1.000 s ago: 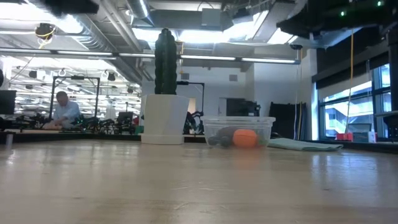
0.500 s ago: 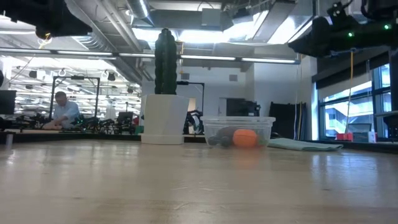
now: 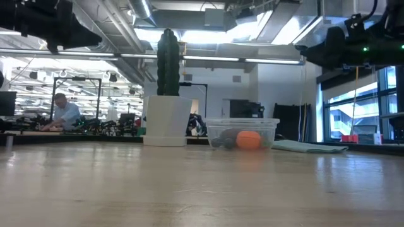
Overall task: Pick and placing Produce into tupperware
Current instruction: Return to Home Position
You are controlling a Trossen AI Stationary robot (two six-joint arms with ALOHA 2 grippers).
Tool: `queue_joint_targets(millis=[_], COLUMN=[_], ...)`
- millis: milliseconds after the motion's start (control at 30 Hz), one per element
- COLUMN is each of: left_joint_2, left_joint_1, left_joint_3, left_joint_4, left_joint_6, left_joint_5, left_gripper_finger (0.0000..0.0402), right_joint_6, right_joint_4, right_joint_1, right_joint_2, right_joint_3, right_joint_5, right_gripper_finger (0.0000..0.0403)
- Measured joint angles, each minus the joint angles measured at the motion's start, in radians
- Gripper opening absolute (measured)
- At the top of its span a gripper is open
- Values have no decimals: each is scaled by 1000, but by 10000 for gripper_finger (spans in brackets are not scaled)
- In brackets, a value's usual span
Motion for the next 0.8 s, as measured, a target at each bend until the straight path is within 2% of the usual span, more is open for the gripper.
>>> queue_joint_targets(millis=[233, 567, 800], left_joint_2=[1, 0, 1], left_joint_1=[0, 0, 0], left_joint_3=[-67, -212, -241], left_joint_4=[31, 213, 233], left_joint_6=[-17, -19, -21], left_joint_5=[25, 25, 23], left_gripper_finger=[107, 86, 70], right_joint_6=[26, 16, 0], right_joint_4=[14, 17, 16], right_joint_1=[0, 0, 0], right_joint_2=[-4, -4, -3], right_joint_3=[-36, -36, -36], right_joint_5=[-9, -11, -11], right_gripper_finger=[239, 239, 239])
